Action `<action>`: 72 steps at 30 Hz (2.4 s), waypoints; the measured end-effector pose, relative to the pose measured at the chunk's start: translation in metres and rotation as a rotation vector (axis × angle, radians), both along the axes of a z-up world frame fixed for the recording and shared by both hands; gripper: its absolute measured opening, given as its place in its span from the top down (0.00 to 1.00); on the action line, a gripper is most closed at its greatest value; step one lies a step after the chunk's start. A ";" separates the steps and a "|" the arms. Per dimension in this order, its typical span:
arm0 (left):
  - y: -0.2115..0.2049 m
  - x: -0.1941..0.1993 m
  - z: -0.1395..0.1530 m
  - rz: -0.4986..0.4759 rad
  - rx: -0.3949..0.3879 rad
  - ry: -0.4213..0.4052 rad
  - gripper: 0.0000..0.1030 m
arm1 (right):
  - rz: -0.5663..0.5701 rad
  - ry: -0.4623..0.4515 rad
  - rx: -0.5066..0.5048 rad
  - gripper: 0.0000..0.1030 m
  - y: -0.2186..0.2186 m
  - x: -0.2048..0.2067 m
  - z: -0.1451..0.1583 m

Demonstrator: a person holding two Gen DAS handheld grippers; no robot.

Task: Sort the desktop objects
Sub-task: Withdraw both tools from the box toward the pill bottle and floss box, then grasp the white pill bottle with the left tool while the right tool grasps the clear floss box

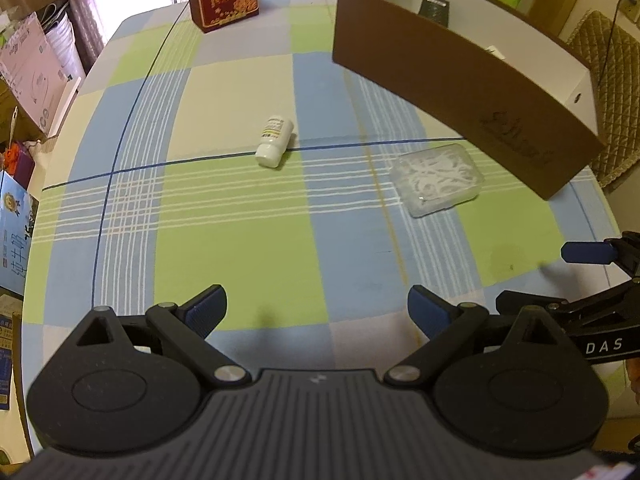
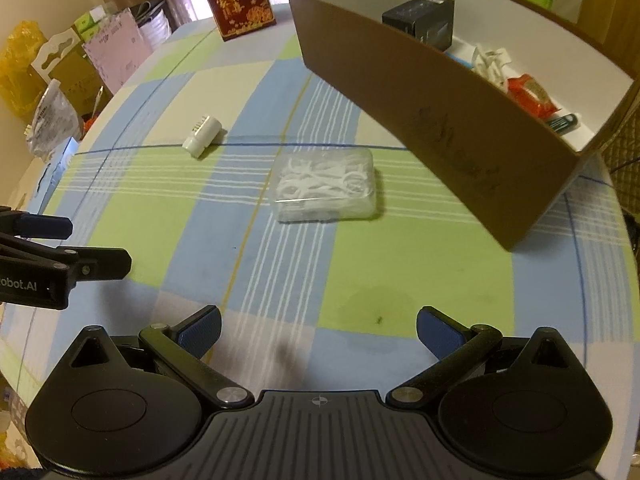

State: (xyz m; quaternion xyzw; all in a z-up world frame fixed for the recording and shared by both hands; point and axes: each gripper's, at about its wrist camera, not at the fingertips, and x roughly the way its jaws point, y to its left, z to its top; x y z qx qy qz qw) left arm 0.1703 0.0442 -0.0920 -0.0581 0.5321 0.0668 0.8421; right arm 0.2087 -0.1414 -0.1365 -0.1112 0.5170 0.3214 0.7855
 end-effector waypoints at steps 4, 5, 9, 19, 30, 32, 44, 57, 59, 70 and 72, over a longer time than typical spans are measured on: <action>0.009 0.004 -0.005 -0.005 -0.002 0.004 0.08 | -0.008 0.006 0.008 0.02 0.007 0.004 -0.007; 0.012 0.005 -0.007 -0.007 -0.001 0.005 0.08 | -0.010 0.006 0.009 0.02 0.009 0.005 -0.008; 0.021 0.009 -0.013 -0.009 -0.003 0.012 0.08 | -0.017 0.002 0.013 0.02 0.015 0.010 -0.014; 0.043 0.030 -0.025 -0.033 0.003 0.009 0.08 | -0.028 -0.036 0.023 0.02 0.033 0.034 -0.033; 0.060 0.067 -0.046 -0.093 0.020 -0.011 0.08 | -0.044 -0.076 0.042 0.02 0.048 0.067 -0.052; 0.061 0.074 -0.048 -0.110 0.026 -0.017 0.09 | -0.033 -0.090 0.041 0.02 0.053 0.071 -0.053; 0.064 0.110 -0.055 -0.199 0.036 -0.062 0.14 | -0.019 -0.186 -0.043 0.20 0.052 0.079 -0.056; 0.063 0.138 -0.060 -0.279 0.040 -0.093 0.40 | -0.146 -0.172 -0.070 0.20 0.001 0.069 -0.047; 0.064 0.141 -0.062 -0.285 0.043 -0.095 0.45 | -0.152 -0.168 -0.073 0.20 -0.004 0.065 -0.046; 0.056 0.115 -0.073 -0.279 0.002 -0.062 0.78 | -0.121 -0.155 -0.076 0.20 -0.021 0.041 -0.043; 0.050 0.100 -0.076 -0.288 -0.009 -0.046 0.78 | -0.112 -0.151 -0.075 0.20 -0.024 0.037 -0.043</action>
